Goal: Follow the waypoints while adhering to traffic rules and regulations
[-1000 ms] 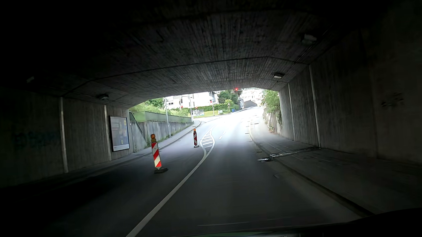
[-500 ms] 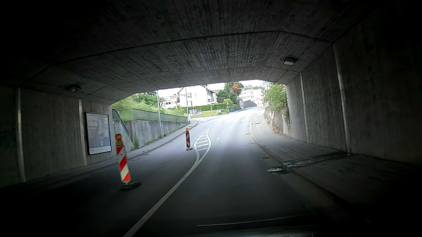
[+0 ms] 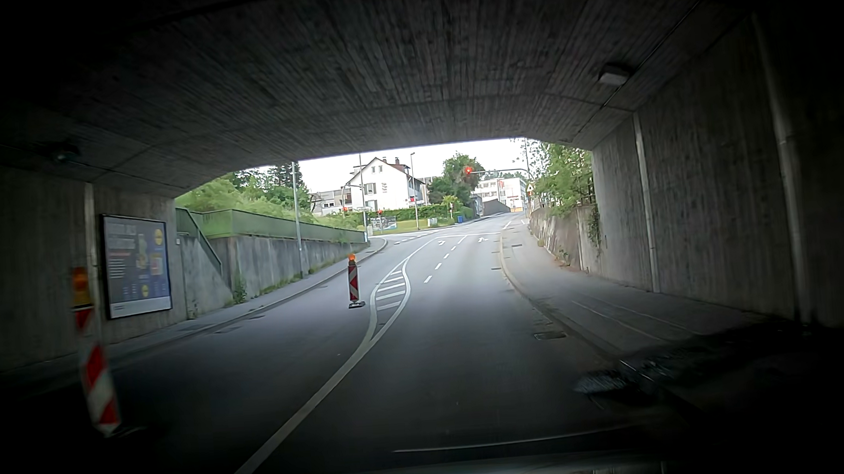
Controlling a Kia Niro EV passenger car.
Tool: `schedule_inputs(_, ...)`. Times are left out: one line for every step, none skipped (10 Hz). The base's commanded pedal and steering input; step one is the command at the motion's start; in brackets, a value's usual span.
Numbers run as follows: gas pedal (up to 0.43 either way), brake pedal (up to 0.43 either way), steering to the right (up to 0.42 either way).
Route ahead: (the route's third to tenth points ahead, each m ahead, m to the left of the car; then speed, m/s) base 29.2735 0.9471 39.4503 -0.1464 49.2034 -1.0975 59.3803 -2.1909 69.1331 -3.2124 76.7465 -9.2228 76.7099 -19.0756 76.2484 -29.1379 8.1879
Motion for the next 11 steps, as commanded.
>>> schedule_inputs(0.0,0.0,0.007)
schedule_inputs(0.0,0.0,0.007)
schedule_inputs(0.0,0.0,0.008)
schedule_inputs(0.0,0.0,0.006)
schedule_inputs(0.0,0.0,0.005)
schedule_inputs(0.0,0.0,0.005)
schedule_inputs(0.0,0.0,0.005)
schedule_inputs(0.0,0.0,0.003)
schedule_inputs(0.0,0.0,0.0)
schedule_inputs(0.0,0.0,-0.001)
schedule_inputs(0.0,0.0,-0.001)
